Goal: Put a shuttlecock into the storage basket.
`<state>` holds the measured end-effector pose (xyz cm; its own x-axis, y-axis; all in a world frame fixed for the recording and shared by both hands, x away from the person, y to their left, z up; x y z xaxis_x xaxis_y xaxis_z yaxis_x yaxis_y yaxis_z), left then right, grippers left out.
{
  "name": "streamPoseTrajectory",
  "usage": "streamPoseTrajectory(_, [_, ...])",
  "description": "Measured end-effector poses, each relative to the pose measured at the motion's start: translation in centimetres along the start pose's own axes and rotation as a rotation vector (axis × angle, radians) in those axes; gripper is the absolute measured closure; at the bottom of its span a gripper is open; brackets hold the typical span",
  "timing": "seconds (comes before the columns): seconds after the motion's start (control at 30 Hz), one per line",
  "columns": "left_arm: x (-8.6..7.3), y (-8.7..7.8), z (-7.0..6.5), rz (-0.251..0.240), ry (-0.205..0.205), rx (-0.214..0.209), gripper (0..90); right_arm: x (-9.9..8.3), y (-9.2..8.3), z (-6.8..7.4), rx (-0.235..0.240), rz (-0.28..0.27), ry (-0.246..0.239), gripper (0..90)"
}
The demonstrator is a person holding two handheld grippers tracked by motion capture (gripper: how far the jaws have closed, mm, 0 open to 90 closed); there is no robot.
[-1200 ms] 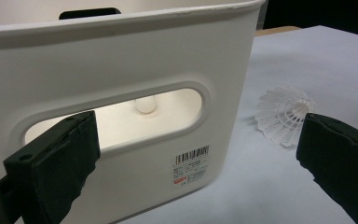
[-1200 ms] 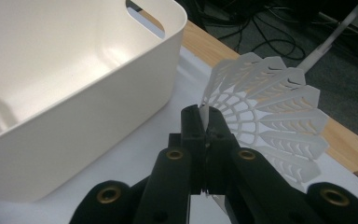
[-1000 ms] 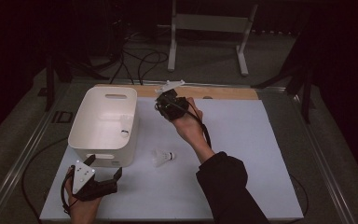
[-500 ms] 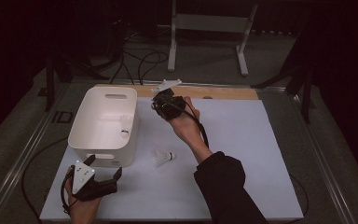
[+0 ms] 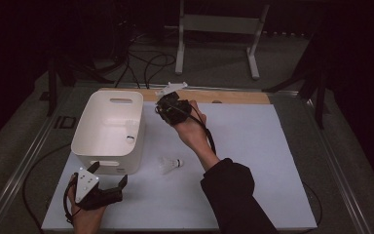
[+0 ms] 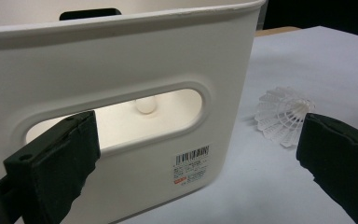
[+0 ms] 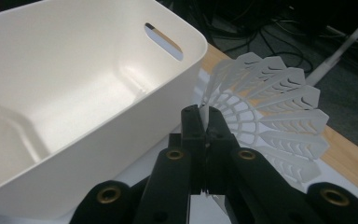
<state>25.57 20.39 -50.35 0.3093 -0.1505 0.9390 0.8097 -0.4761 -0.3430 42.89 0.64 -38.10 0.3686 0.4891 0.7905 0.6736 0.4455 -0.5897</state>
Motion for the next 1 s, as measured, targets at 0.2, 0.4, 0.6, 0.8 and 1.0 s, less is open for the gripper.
streamPoseTrajectory(0.2, [0.0, 0.0, 0.0, 0.001, 0.000, 0.000, 0.0, 0.2, -0.1, 0.2, 0.007, -0.006, 0.003, 89.2])
streamPoseTrajectory(0.4, [0.0, 0.0, 0.0, 0.001, 0.000, -0.001, 0.0, 0.5, -0.2, 0.4, 0.012, -0.013, 0.007, 89.2])
streamPoseTrajectory(0.6, [0.0, 0.0, 0.0, 0.000, 0.000, -0.001, 0.0, 0.7, -0.2, 0.7, 0.017, -0.018, 0.001, 89.2])
streamPoseTrajectory(0.8, [0.0, 0.0, 0.0, 0.000, 0.000, -0.001, 0.0, 0.9, -0.2, 1.0, 0.022, -0.022, -0.004, 89.2])
streamPoseTrajectory(1.0, [0.0, 0.0, 0.0, 0.000, 0.001, -0.001, 0.0, 1.0, -0.3, 1.2, 0.025, -0.028, -0.006, 89.2])
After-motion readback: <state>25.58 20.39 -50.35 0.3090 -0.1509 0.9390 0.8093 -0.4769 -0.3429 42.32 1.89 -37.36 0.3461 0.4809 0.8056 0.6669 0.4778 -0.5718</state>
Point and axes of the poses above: each handheld gripper's, and its own axes: y roughly forward along the jaws, x roughly out of its top, z roughly to its left, the point moved 5 cm from there along y, roughly forward along the jaws, and after that the axes turned 7 degrees about -x, right-handed, at the moved point
